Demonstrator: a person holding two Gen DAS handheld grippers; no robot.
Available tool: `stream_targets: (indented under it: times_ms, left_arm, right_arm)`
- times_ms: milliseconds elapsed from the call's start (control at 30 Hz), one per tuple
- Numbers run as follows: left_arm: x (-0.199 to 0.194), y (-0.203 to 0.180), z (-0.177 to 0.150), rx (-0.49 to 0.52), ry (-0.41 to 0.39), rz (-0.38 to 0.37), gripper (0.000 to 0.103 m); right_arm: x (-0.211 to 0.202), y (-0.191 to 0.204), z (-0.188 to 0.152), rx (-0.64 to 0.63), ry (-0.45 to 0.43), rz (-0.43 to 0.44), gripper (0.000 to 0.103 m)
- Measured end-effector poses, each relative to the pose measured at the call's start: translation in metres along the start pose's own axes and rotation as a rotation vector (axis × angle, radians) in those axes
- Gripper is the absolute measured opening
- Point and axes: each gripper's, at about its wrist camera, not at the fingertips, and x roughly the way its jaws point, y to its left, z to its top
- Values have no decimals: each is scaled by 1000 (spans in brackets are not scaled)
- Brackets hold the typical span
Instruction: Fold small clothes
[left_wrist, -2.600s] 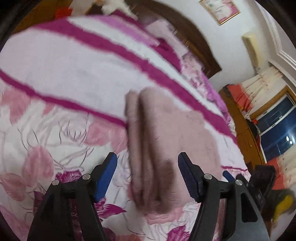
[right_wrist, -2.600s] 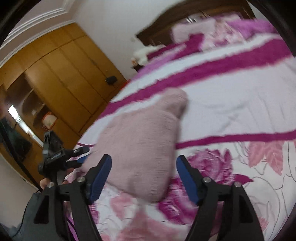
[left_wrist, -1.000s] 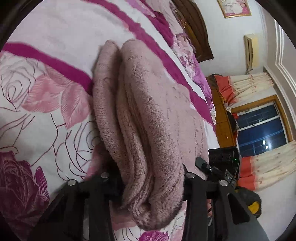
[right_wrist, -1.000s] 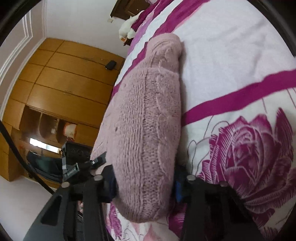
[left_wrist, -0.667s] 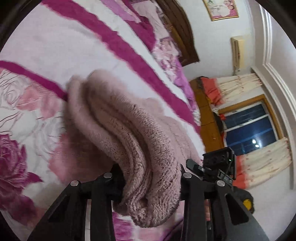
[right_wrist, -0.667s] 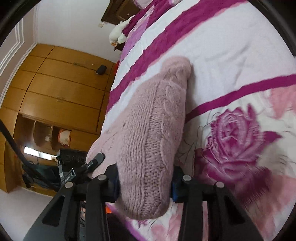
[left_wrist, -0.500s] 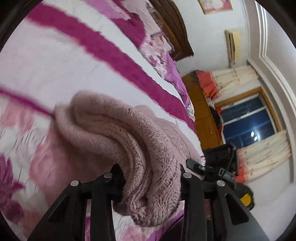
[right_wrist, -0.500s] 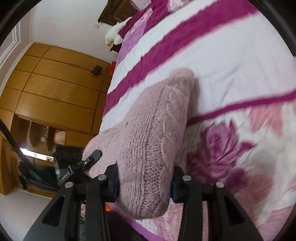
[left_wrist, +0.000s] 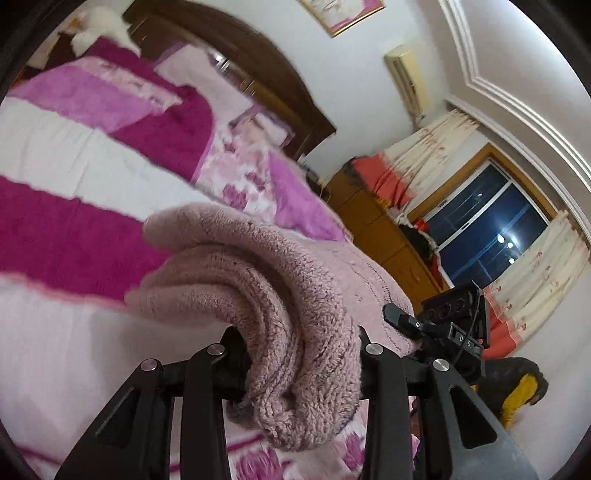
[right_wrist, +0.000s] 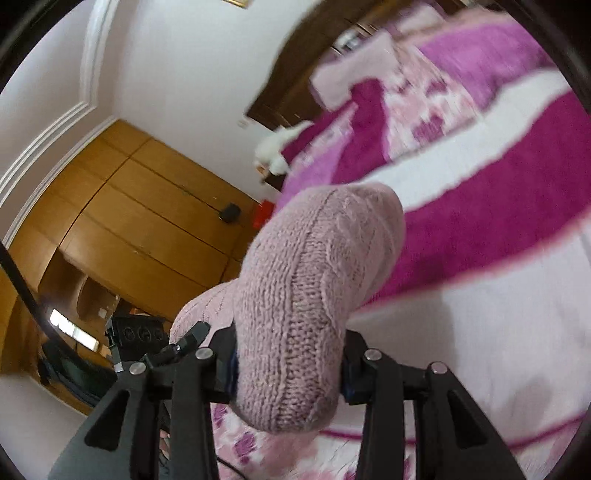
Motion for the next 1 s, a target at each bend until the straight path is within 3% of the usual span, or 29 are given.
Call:
stream_targets:
  times_ms: [67, 167, 267, 333, 433, 667, 867, 1000]
  left_arm:
    - [14, 19, -14, -19, 6, -2, 11]
    - [46, 66, -60, -76, 107, 89, 11]
    - [69, 107, -112, -181, 227, 157, 10]
    - [63, 118, -137, -203, 212, 139, 10]
    - [50, 124, -149, -306, 174, 33, 10]
    - [22, 89, -159, -279, 154, 24, 10]
    - [3, 64, -183, -238, 189, 76, 10]
    - [1, 64, -201, -215, 200, 119, 10]
  right_arm:
    - [7, -21, -10, 4, 7, 0, 41]
    - [25, -75, -52, 111, 68, -55, 41]
    - [40, -133, -114, 259, 159, -133, 40]
    - [30, -151, -139, 316, 107, -61, 40]
    - [14, -147, -147, 365, 70, -3, 39]
    - [-12, -122, -160, 374, 72, 37, 39]
    - [-32, -119, -198, 407, 102, 43, 40]
    - [-21, -124, -206, 400, 132, 24, 42]
